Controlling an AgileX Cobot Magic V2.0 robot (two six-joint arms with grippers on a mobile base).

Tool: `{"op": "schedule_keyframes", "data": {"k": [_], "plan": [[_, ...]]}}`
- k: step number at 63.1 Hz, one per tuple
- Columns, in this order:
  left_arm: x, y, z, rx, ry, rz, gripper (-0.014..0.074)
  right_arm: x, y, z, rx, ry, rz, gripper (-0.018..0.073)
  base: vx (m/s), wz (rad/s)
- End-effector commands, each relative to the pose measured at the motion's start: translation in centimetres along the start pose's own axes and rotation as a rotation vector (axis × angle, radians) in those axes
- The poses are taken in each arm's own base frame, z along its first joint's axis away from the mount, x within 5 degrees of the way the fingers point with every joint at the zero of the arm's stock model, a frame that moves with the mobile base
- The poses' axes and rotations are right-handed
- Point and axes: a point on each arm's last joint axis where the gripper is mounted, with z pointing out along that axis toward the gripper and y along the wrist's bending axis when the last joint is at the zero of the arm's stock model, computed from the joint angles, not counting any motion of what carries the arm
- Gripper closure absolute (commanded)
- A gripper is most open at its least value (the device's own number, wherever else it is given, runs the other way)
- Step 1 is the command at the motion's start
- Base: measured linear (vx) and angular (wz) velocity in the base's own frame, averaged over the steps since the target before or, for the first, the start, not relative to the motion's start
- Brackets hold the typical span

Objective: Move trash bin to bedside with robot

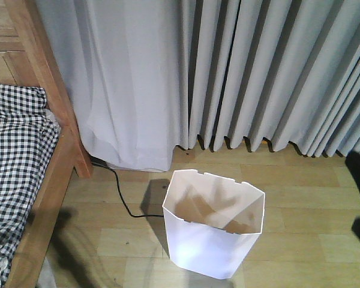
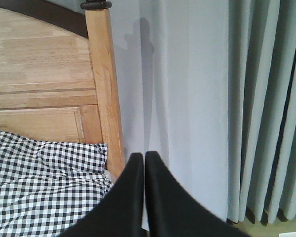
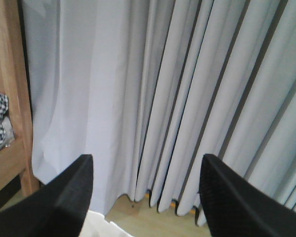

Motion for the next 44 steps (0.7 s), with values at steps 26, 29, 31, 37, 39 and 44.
{"op": "schedule_keyframes", "data": {"k": [26,29,31,37,39,44], "plan": [[-1.38,-0.06,-0.2,0.007,-0.098,-0.009,0.0603,0.12,-0.24,-1.62,0.11,-0.142,-0.019,0.0571,0.0,0.0],[-1.38,-0.06,-0.2,0.007,-0.098,-0.009,0.0603,0.12,-0.24,-1.62,0.11,-0.142,-0.019,0.057,0.0,0.0],[-1.38,-0.06,-0.2,0.007,-0.098,-0.009,0.0603,0.12,-0.24,-1.62,0.11,-0.142,-0.019,0.0569,0.0,0.0],[-1.38,-0.06,-0.2,0.007,-0.098,-0.009,0.0603,0.12,-0.24,-1.62,0.11,-0.142,-0.019,0.0568,0.0,0.0],[-1.38,-0.06,-0.2,0.007,-0.098,-0.009,0.0603,0.12,-0.24,-1.62,0.11,-0.142,-0.019,0.0568,0.0,0.0],[-1.38,-0.06,-0.2,0.007,-0.098,-0.009,0.0603,0.12,-0.24,-1.62,0.11,-0.142,-0.019,0.0568,0.0,0.0]]}}
